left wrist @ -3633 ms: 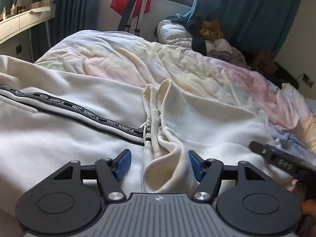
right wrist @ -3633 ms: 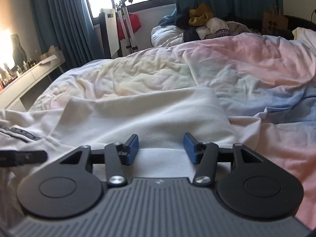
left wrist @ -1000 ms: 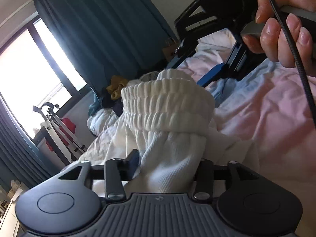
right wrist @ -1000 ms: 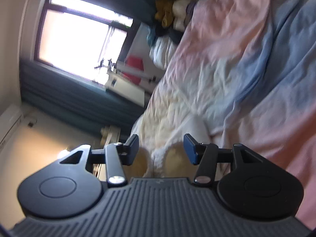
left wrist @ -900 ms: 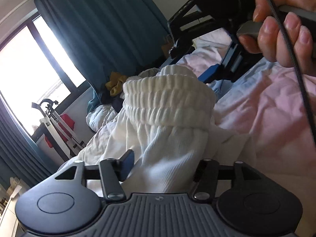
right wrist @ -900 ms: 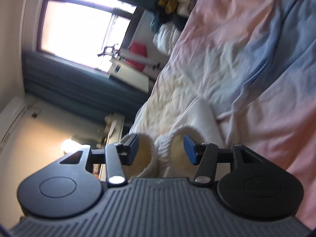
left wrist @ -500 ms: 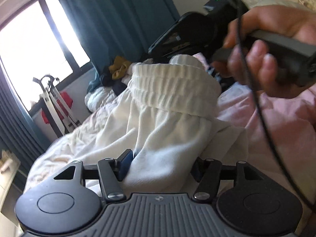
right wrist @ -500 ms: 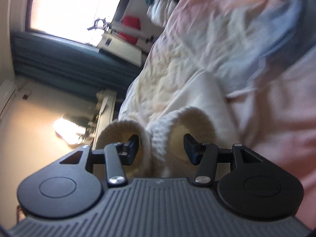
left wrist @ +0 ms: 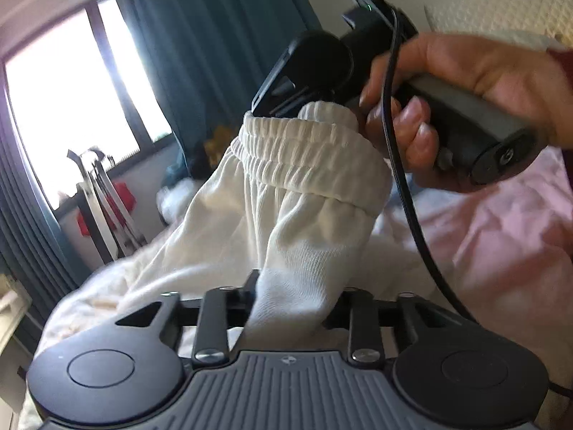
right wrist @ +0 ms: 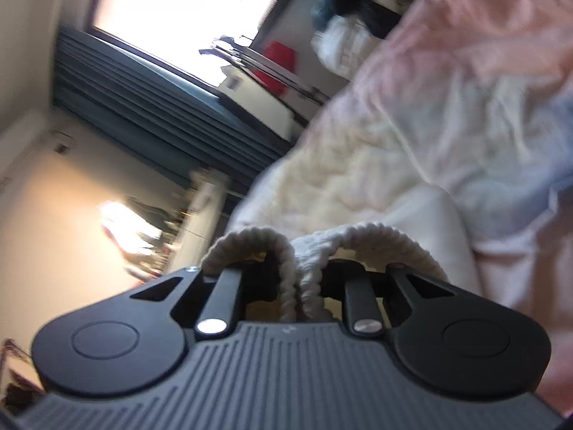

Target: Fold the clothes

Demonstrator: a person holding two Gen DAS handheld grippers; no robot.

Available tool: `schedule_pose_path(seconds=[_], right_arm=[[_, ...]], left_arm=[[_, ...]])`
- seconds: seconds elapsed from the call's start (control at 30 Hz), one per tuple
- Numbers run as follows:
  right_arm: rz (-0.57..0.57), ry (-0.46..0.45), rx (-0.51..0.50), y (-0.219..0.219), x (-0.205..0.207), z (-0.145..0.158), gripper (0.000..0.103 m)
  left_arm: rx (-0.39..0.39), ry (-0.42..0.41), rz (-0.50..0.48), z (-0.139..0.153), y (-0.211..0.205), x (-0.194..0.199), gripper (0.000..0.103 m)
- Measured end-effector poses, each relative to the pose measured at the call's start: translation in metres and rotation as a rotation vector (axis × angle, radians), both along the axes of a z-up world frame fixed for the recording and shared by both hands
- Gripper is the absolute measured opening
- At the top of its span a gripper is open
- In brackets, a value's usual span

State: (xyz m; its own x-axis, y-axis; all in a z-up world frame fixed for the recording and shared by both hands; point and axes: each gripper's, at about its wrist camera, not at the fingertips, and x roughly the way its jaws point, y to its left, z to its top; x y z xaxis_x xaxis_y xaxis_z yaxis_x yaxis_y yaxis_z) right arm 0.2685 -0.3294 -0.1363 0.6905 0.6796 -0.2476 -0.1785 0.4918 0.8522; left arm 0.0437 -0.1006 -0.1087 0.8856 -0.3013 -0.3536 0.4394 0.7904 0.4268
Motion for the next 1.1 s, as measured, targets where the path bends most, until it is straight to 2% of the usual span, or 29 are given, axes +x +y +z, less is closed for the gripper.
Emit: schedule_pose_path(seconds=[0.03,0.13,0.2,0.27,0.3,0.37,0.47,0.6,0.73,0.87,1.0,1.1], right_arm=[[0.002,-0.032,0.011,-0.004,0.001,0.006,0.019],[-0.010,-0.085,0.029,-0.020,0.006,0.015,0.019],[-0.026,-0.077,-0.010,-0.028,0.009,0.008,0.019],[-0.028,-0.007,-0.036,-0.032,0.017,-0.009,0.020],[-0.035,0.062,-0.031,-0.035,0.022,-0.022,0.020],[-0.046,0.184,-0.021,-0.038,0.031,-0.046,0.020],[-0.044,0.241,-0.010,-0.041,0.033,-0.054,0.020],[-0.044,0.188,-0.029,-0.040,0.024,-0.041,0.021],[-0.037,0.067,-0.037,-0.033,0.020,-0.026,0.021],[-0.033,0.047,-0.045,-0.036,0.023,-0.026,0.021],[-0.056,0.200,-0.074,-0.038,0.032,-0.058,0.022],[-0.068,0.257,-0.014,-0.042,0.034,-0.074,0.024]], left_arm=[[-0.016,-0.027,-0.015,0.005,0.001,-0.001,0.024],[-0.093,-0.039,-0.059,0.016,0.003,0.001,0.022],[-0.058,-0.012,-0.072,0.008,-0.004,0.007,0.022],[-0.019,0.025,-0.082,-0.003,-0.010,0.013,0.023],[0.002,0.050,-0.085,-0.010,-0.011,0.015,0.024],[0.047,0.044,-0.095,-0.018,-0.013,0.014,0.026],[0.078,0.027,-0.098,-0.026,-0.013,0.008,0.028],[0.057,0.020,-0.075,-0.033,-0.009,0.004,0.033],[0.059,-0.023,-0.050,-0.035,-0.012,-0.007,0.035],[0.050,-0.009,-0.045,-0.035,-0.013,-0.008,0.036],[0.028,0.050,-0.044,-0.038,-0.011,-0.008,0.036],[0.009,0.069,-0.043,-0.037,-0.009,-0.007,0.037]])
